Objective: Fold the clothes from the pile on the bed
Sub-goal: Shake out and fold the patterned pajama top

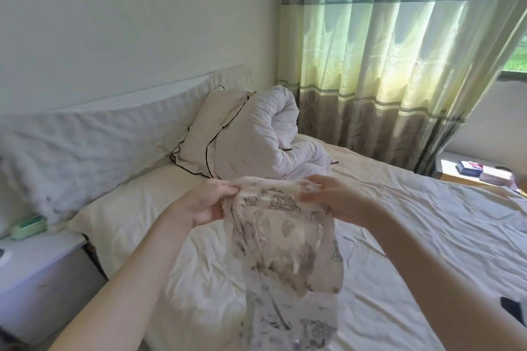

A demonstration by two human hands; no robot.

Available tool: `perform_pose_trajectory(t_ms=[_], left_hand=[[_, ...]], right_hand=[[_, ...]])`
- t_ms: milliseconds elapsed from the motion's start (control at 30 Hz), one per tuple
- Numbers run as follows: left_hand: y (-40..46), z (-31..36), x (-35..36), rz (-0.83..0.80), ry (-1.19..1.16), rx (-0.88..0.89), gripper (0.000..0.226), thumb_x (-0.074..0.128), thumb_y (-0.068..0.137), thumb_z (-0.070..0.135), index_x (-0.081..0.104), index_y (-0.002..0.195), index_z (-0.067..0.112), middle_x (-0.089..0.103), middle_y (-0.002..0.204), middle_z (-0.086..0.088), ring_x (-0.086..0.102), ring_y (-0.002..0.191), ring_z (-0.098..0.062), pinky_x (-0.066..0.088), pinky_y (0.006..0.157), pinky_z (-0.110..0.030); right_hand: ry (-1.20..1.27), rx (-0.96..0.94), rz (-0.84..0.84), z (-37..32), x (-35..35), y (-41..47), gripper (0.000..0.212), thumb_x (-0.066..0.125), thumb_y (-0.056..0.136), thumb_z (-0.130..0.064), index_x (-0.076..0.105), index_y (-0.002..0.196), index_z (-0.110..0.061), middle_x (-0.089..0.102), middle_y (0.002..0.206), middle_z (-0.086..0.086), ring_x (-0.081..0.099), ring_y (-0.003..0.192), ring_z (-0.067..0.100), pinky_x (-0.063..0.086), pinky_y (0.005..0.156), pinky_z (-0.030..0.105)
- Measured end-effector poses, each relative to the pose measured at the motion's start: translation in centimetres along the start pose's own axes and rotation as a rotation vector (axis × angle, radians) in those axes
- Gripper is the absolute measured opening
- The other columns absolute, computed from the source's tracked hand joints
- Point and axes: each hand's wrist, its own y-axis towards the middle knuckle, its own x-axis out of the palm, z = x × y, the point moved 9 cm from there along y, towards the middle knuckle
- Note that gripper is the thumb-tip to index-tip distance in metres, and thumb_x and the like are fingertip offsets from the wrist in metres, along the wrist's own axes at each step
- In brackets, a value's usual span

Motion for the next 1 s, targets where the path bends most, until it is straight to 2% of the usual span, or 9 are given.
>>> perform_pose_trajectory(t_ms=[67, 167, 333, 467, 567, 667, 733, 833, 1000], left_hand=[[-0.3, 0.3, -0.3, 0.0, -0.015, -0.016, 0.018, 0.045, 0.094, 0.003, 0.062, 0.089, 0.004, 0.058, 0.067, -0.008, 0.059, 0.054, -0.014, 0.05, 0.048, -0.021], [-0.6, 0.5, -0.9, 0.005, -0.144, -0.055, 0.016, 0.045, 0.092, 0.008, 0.061, 0.088, 0.007, 0.056, 0.068, -0.009, 0.058, 0.053, -0.016, 0.051, 0.05, -0.022], [-0.9, 0.5, -2.6, 0.057, -0.058, -0.019, 0.025, 0.042, 0.088, 0.01, 0.067, 0.091, 0.006, 0.055, 0.072, -0.009, 0.051, 0.057, -0.018, 0.044, 0.053, -0.025], [-1.0, -0.4, -3.4, 0.086, 0.079, -0.001, 0.014, 0.045, 0.086, 0.009, 0.057, 0.079, 0.007, 0.044, 0.062, -0.006, 0.042, 0.05, -0.015, 0.033, 0.05, -0.026], [-1.5, -1.0, -2.8, 0.007, 0.254, 0.014, 0.022, 0.055, 0.092, 0.018, 0.065, 0.072, 0.016, 0.055, 0.063, -0.001, 0.049, 0.051, -0.012, 0.037, 0.049, -0.024], [-2.1, -2.1, -1.5, -0.079, 0.393, 0.029, 0.025, 0.065, 0.086, 0.027, 0.063, 0.104, 0.01, 0.071, 0.092, -0.006, 0.066, 0.075, -0.014, 0.052, 0.06, -0.024], [-2.0, -2.2, -1.8, -0.05, 0.488, 0.088, 0.029, 0.06, 0.09, 0.026, 0.062, 0.108, 0.003, 0.069, 0.103, -0.015, 0.065, 0.088, -0.023, 0.05, 0.074, -0.029], [-1.8, -2.8, -3.8, 0.042, 0.381, 0.106, 0.024, 0.05, 0.097, 0.025, 0.065, 0.09, 0.008, 0.062, 0.079, -0.01, 0.054, 0.067, -0.021, 0.037, 0.058, -0.025], [-0.3, -2.8, -5.6, 0.139, 0.057, 0.117, 0.034, 0.042, 0.1, 0.02, 0.062, 0.078, 0.005, 0.065, 0.062, -0.008, 0.061, 0.056, -0.019, 0.043, 0.059, -0.029]], right_hand=[[-0.438, -0.017, 0.084, 0.9, -0.3, 0.4, 0.021, 0.076, 0.078, -0.015, 0.056, 0.076, -0.021, 0.048, 0.071, -0.011, 0.047, 0.065, 0.006, 0.036, 0.056, 0.018], [-0.565, -0.024, 0.205, 2.6, -1.2, 1.4, 0.046, 0.071, 0.082, -0.012, 0.035, 0.054, -0.019, 0.032, 0.056, -0.007, 0.03, 0.053, 0.011, 0.021, 0.051, 0.024], [-0.403, 0.108, 0.325, 5.4, -2.2, 1.2, 0.022, 0.057, 0.094, -0.023, 0.055, 0.079, -0.006, 0.047, 0.063, 0.003, 0.044, 0.056, 0.015, 0.036, 0.053, 0.024], [0.277, 0.281, 0.195, 7.3, -0.6, 0.6, 0.01, 0.054, 0.095, -0.013, 0.061, 0.092, -0.007, 0.058, 0.066, 0.005, 0.055, 0.055, 0.017, 0.049, 0.05, 0.025], [0.475, 0.3, 0.078, 6.6, 0.0, 0.6, 0.012, 0.058, 0.092, -0.015, 0.068, 0.089, -0.008, 0.067, 0.069, 0.005, 0.064, 0.055, 0.016, 0.053, 0.051, 0.025], [0.424, 0.296, -0.009, 6.2, 1.1, 1.0, 0.022, 0.066, 0.085, -0.023, 0.068, 0.101, -0.008, 0.073, 0.092, 0.012, 0.071, 0.076, 0.022, 0.057, 0.064, 0.033], [0.331, 0.267, -0.018, 5.8, 1.2, 1.5, 0.042, 0.077, 0.069, -0.032, 0.069, 0.102, -0.006, 0.073, 0.096, 0.015, 0.071, 0.08, 0.025, 0.057, 0.067, 0.035], [0.116, 0.181, 0.025, 6.9, 1.1, 1.9, 0.052, 0.081, 0.05, -0.046, 0.076, 0.086, -0.009, 0.074, 0.088, 0.013, 0.072, 0.078, 0.025, 0.057, 0.063, 0.031], [-0.132, 0.134, -0.115, 8.3, 2.9, 2.6, 0.018, 0.077, 0.075, -0.025, 0.068, 0.075, -0.01, 0.065, 0.072, 0.005, 0.061, 0.068, 0.018, 0.047, 0.06, 0.026]])
